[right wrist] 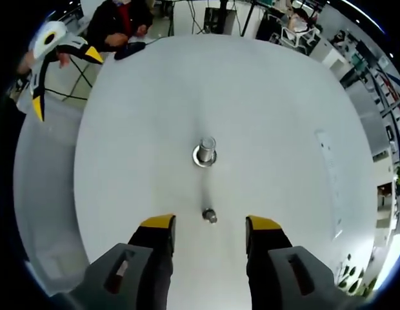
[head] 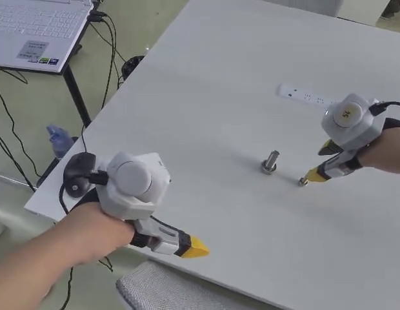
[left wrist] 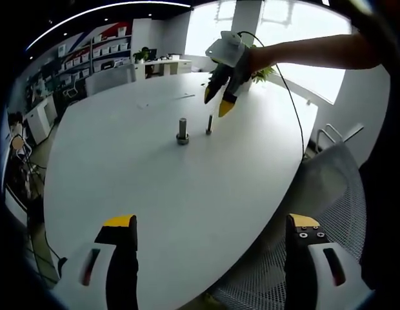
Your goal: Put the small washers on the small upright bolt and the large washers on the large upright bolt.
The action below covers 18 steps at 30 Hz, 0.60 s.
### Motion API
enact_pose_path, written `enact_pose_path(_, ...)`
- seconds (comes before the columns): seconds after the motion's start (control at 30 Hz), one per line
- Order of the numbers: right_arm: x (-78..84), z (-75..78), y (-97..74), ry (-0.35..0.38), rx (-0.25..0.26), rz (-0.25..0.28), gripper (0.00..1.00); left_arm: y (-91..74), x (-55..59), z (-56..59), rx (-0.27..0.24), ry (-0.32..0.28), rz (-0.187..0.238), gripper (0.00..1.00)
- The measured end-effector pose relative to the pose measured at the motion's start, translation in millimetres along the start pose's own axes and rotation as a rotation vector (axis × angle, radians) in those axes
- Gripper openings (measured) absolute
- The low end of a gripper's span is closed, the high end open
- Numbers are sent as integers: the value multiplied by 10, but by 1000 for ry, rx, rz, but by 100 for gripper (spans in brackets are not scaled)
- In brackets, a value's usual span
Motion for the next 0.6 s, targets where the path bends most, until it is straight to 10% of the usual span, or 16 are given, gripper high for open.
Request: enact_pose_path(0.6,309,-278,-485,205,79,211,50,74,-81,30,17,19,7,95)
Point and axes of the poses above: the centre of the closed fingertips' face, and the gripper's own axes: y roughly forward along the fingers, z roughly to its right, x roughly out of its underside, the point moved 7 cm from there along -y, roughly backward along the fingers, and after that the axes turned 6 degrees about x, right-handed, at the moved point
